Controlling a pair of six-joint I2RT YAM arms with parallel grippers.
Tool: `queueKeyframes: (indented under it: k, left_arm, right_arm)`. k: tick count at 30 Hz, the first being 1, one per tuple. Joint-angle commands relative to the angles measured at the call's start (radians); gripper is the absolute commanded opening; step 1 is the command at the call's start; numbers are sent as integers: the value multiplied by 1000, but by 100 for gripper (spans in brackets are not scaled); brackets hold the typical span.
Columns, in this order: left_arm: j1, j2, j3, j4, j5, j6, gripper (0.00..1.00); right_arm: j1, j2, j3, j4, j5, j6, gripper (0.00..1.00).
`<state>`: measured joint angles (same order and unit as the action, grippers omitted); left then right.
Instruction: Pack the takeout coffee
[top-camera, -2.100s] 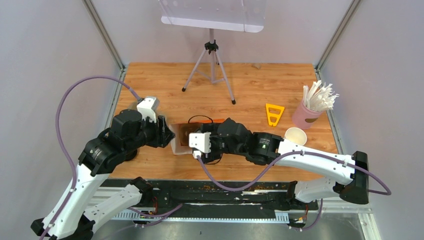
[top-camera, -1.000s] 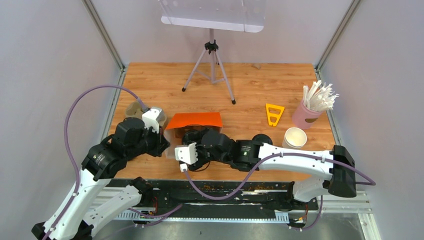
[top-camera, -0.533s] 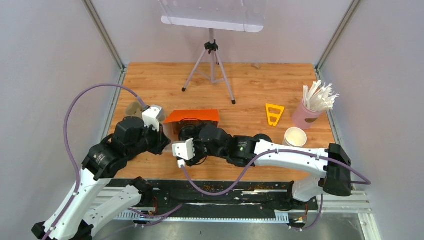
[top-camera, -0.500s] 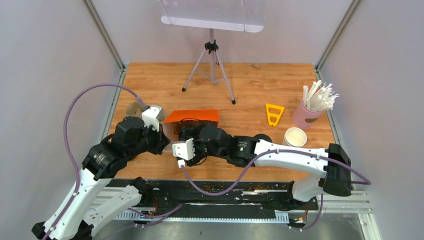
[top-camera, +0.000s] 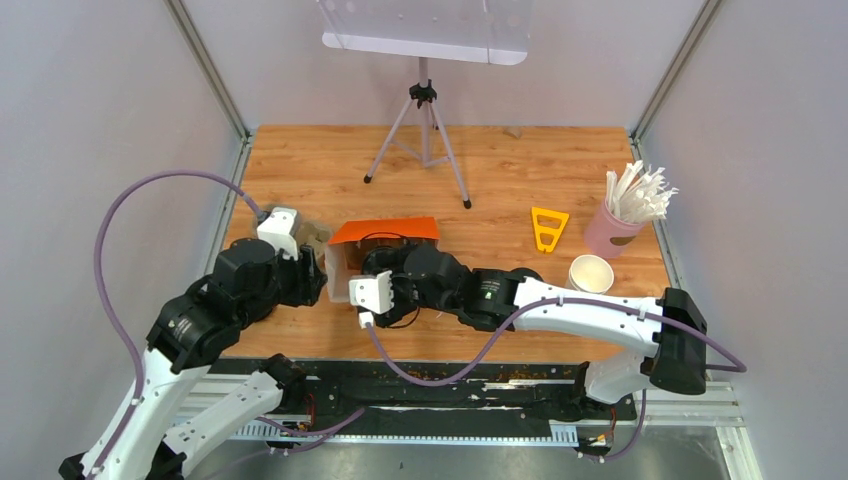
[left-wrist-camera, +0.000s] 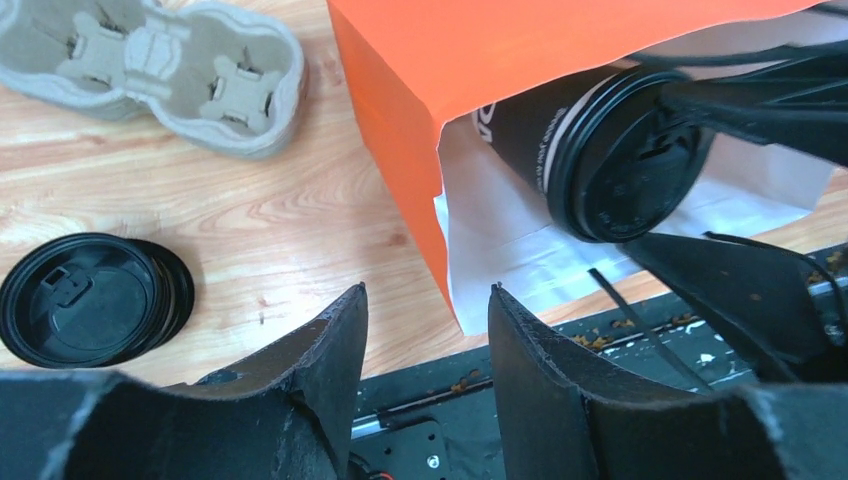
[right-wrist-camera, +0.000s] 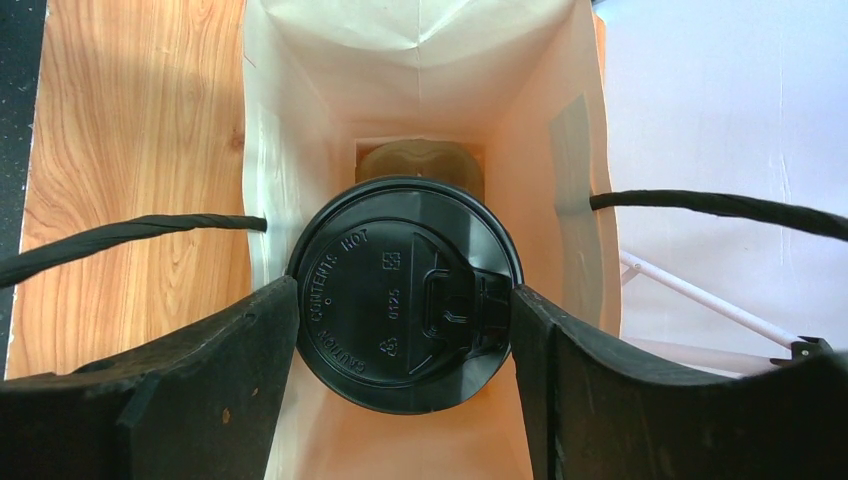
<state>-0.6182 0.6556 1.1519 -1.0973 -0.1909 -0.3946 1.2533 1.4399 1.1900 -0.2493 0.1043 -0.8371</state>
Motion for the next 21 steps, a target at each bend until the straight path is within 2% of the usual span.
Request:
queueKeyframes:
  k: [1, 5, 9, 11, 12, 13, 15, 18, 21]
  left_arm:
    - [3, 14, -75, 75, -27, -1, 56]
    - [2, 38, -123, 140, -35, -25, 63]
    - [2, 52, -156, 192, -21, -21, 61]
    - [3, 52, -170, 217, -15, -13, 49]
    - [3, 54, -171, 226, -1, -5, 36]
    - [2, 55, -172, 238, 22, 10, 26]
    - [3, 54, -173, 250, 71, 25, 12]
    - [3, 40, -177, 260, 150, 46, 0]
    - [2, 21, -195, 247, 181, 59, 0]
  right_arm:
    - [-3, -44, -11, 31, 4, 26, 73]
    - [-4, -59, -22, 28, 7, 33, 73]
    - [-4, -72, -30, 17, 5, 41, 73]
    - [-4, -78, -33, 13, 5, 42, 73]
    - [-4, -82, -33, 10, 3, 43, 73]
    - [-4, -86, -31, 4, -2, 44, 73]
    - [-2, -97, -29, -8, -15, 43, 72]
    - [-3, -115, -37, -8, -34, 30, 72]
    - [-1, -109, -33, 12, -48, -2, 73]
